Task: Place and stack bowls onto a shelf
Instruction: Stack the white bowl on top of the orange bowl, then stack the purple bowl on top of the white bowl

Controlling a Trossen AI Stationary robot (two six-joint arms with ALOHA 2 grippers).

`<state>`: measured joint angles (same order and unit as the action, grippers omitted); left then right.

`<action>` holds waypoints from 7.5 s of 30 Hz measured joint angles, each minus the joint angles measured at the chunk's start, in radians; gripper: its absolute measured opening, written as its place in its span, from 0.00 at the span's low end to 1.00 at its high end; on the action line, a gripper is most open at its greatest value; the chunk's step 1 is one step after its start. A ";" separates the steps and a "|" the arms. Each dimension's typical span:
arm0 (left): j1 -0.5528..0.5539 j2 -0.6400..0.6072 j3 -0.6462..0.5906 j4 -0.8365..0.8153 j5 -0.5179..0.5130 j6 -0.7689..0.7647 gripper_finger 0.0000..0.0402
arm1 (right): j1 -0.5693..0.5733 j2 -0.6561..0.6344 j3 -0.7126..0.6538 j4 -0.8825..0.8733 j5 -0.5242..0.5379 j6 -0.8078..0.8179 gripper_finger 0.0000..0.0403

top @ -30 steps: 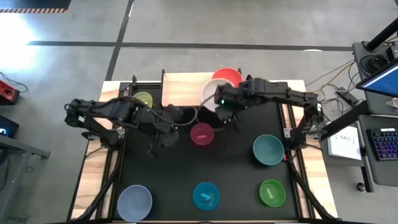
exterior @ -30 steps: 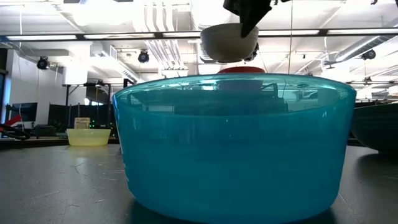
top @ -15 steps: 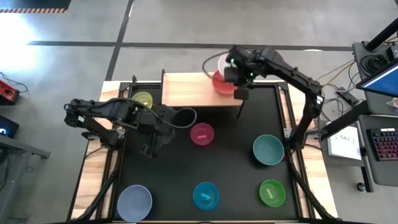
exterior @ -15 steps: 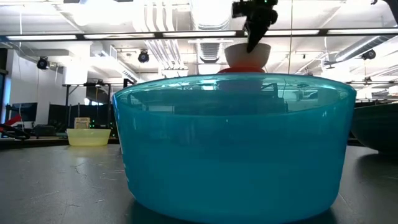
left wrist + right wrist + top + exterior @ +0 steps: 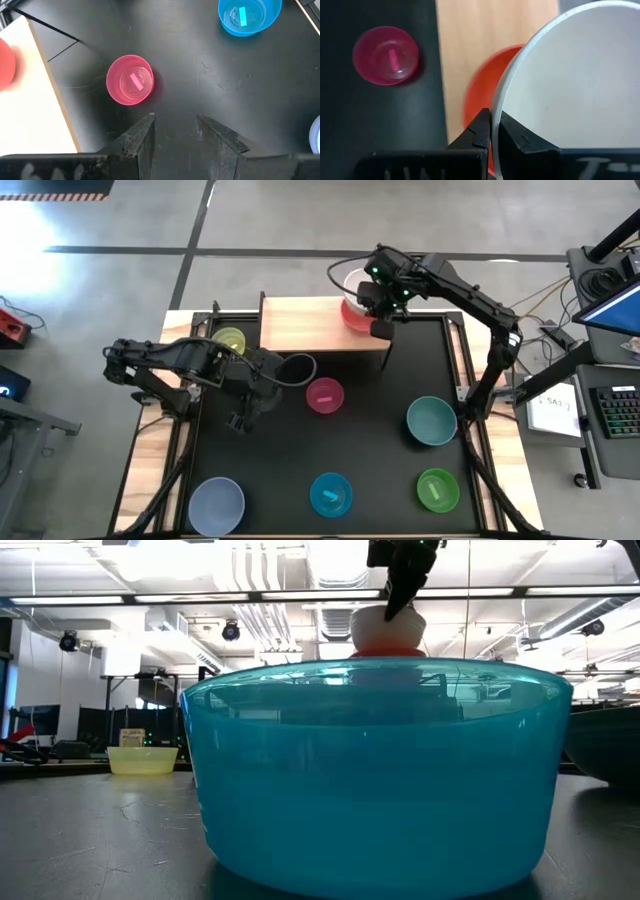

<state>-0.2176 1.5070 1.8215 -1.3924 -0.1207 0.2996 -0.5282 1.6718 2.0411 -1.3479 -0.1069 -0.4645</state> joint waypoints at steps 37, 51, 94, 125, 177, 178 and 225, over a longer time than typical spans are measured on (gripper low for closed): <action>0.000 0.085 -0.001 -0.049 0.000 -0.223 0.31 | 0.008 0.000 -0.015 0.040 0.022 0.065 0.32; -0.051 0.069 -0.011 -0.120 0.059 -0.643 0.31 | 0.071 -0.001 0.079 -0.109 0.055 0.265 0.28; -0.709 0.415 -0.209 0.260 0.247 -2.093 0.31 | 0.222 -0.001 0.075 -0.219 0.056 0.489 0.21; -0.737 0.551 -0.231 0.252 0.314 -1.752 0.10 | 0.256 0.000 0.005 -0.181 0.057 0.543 0.21; -0.343 0.067 -0.233 0.389 0.311 0.123 0.00 | 0.660 0.000 -0.002 0.008 -0.009 -0.112 0.21; -0.339 0.069 -0.233 0.390 0.311 0.155 0.00 | 0.676 0.000 -0.002 0.030 -0.012 -0.121 0.21; -0.144 0.077 -0.233 0.492 0.235 0.690 0.00 | 0.785 0.064 -0.002 0.251 -0.307 -0.041 0.16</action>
<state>-0.3618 1.5837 1.5887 -0.9004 0.1143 0.9898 0.2570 1.7359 2.0388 -1.0973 -0.4141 -0.5051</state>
